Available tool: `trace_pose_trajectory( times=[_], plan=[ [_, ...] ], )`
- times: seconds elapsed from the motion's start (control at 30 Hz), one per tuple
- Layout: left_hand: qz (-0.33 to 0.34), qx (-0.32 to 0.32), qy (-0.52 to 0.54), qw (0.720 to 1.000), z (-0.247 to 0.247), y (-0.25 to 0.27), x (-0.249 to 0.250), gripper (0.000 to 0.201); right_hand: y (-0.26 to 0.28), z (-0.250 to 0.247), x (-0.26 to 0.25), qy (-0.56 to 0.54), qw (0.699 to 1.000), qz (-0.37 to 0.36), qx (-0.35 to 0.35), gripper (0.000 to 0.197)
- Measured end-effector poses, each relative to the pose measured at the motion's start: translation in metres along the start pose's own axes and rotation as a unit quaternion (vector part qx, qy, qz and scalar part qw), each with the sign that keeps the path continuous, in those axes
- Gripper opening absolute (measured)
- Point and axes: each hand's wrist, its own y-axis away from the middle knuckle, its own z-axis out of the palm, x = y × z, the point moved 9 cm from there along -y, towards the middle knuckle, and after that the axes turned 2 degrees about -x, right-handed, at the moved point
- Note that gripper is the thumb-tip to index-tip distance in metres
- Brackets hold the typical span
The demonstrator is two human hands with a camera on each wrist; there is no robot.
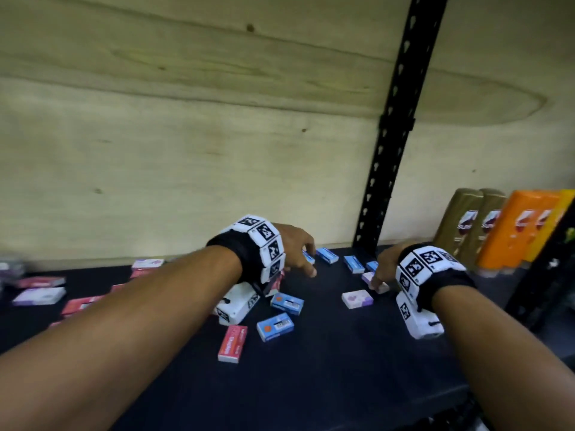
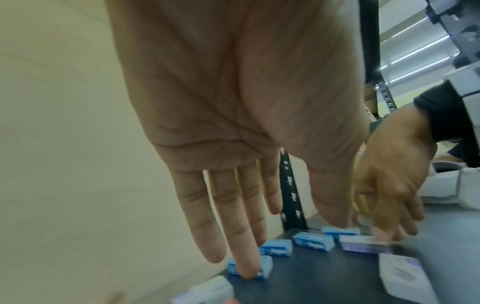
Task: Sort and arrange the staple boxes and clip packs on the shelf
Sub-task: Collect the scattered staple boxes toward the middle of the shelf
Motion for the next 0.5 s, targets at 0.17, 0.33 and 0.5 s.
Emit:
trace_pose_trajectory(
  times=[0.17,0.33,0.5],
  plan=[
    [-0.090,0.015,-0.038,0.995,-0.028,0.054,-0.083,0.052,0.013,-0.043,-0.045,-0.009,0.996,-0.028,0.084,0.036],
    [-0.186,0.029,-0.076,0.979,-0.038,0.120,-0.169,0.040,0.005,-0.063,-0.141,-0.005,0.986,-0.131,0.104,0.033],
    [-0.254,0.018,-0.054,0.966,-0.033,0.180,-0.232,0.027,0.022,-0.083,-0.240,-0.021,0.961,-0.255,0.100,0.031]
  ],
)
